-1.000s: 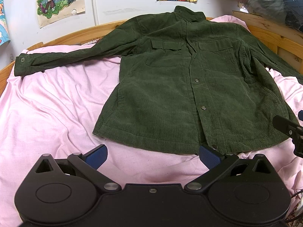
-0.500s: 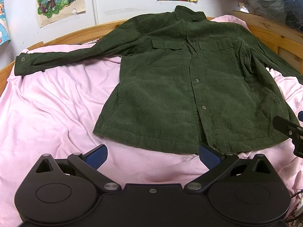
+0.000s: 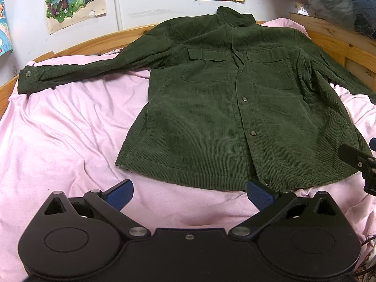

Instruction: Fold large clothes

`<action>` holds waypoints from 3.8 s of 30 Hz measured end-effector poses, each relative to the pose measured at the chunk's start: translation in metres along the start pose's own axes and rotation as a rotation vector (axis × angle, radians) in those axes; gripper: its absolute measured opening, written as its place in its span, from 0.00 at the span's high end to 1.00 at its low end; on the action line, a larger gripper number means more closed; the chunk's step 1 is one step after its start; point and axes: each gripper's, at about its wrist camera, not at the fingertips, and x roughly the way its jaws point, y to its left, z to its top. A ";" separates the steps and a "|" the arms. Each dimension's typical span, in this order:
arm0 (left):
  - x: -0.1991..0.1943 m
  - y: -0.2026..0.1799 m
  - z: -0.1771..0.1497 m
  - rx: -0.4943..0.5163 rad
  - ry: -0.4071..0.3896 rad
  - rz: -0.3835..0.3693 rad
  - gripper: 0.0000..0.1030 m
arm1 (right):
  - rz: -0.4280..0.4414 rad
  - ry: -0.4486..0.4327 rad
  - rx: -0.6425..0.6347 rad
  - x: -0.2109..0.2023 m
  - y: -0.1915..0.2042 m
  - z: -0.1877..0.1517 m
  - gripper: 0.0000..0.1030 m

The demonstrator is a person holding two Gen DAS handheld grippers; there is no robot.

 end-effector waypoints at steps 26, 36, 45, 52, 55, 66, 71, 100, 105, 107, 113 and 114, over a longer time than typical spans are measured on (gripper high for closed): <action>0.011 0.002 0.005 0.008 0.071 0.029 0.01 | -0.131 0.186 0.086 0.023 -0.015 0.019 0.00; 0.024 0.007 0.064 0.007 0.120 0.034 0.01 | -0.287 0.226 0.110 0.035 -0.069 0.052 0.00; 0.032 -0.010 0.113 -0.096 0.130 0.033 0.01 | -0.378 0.155 0.176 0.041 -0.140 0.071 0.00; 0.035 -0.037 0.098 -0.068 0.149 0.083 0.01 | -0.540 0.046 0.325 0.024 -0.216 0.068 0.00; 0.040 -0.042 0.093 -0.032 0.170 0.070 0.01 | -0.676 0.005 0.381 0.021 -0.251 0.068 0.00; 0.066 -0.056 0.085 -0.011 0.245 0.015 0.01 | -0.809 -0.017 0.540 0.042 -0.312 0.060 0.30; 0.070 -0.063 0.082 0.016 0.257 0.001 0.01 | -0.821 -0.039 0.624 0.046 -0.321 0.054 0.36; 0.056 -0.015 0.081 -0.148 0.190 -0.112 0.01 | -0.578 -0.315 -0.081 0.029 -0.155 0.159 0.93; 0.057 -0.002 0.081 -0.208 0.197 -0.174 0.01 | -0.403 -0.423 -0.219 0.061 -0.086 0.230 0.95; 0.056 0.002 0.080 -0.220 0.187 -0.201 0.01 | -0.317 -0.433 -0.296 0.079 -0.051 0.247 0.95; 0.052 0.015 0.076 -0.259 0.168 -0.212 0.01 | -0.045 -0.375 -0.515 0.149 0.059 0.243 0.95; 0.051 0.017 0.076 -0.265 0.166 -0.210 0.01 | -0.005 -0.353 -0.540 0.161 0.075 0.237 0.95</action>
